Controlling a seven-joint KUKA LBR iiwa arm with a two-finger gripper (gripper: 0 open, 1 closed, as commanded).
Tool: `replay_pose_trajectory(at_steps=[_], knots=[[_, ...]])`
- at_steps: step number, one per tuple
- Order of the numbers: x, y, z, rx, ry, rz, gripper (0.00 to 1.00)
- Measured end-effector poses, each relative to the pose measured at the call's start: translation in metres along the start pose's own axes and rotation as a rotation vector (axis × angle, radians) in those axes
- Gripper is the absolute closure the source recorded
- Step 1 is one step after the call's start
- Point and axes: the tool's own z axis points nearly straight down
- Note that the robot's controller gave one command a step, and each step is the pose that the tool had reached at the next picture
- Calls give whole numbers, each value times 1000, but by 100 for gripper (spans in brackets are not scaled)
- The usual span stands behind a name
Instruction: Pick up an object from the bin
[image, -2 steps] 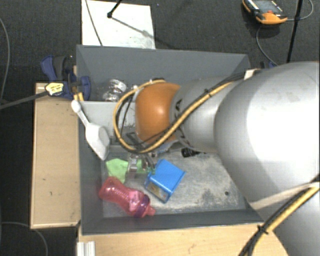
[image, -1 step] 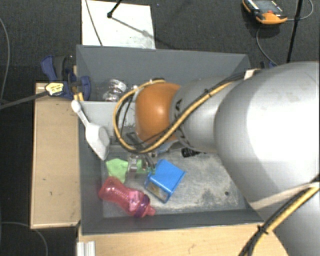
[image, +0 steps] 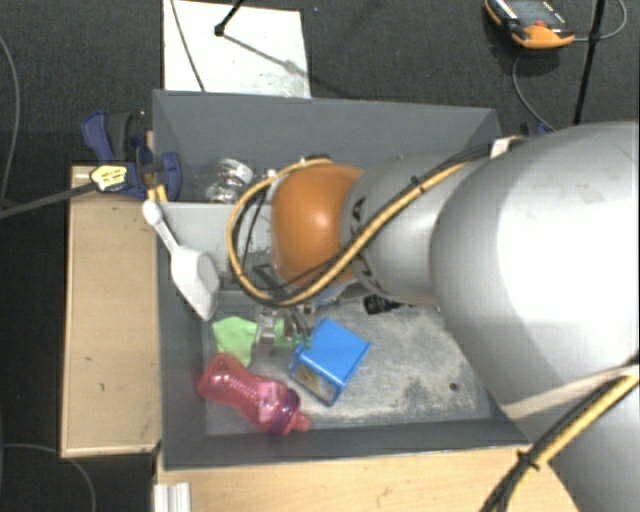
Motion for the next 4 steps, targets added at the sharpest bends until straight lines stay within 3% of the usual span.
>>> replay_pose_trajectory(at_steps=[4], knots=[[1,-1,-62,1,3,1,100]])
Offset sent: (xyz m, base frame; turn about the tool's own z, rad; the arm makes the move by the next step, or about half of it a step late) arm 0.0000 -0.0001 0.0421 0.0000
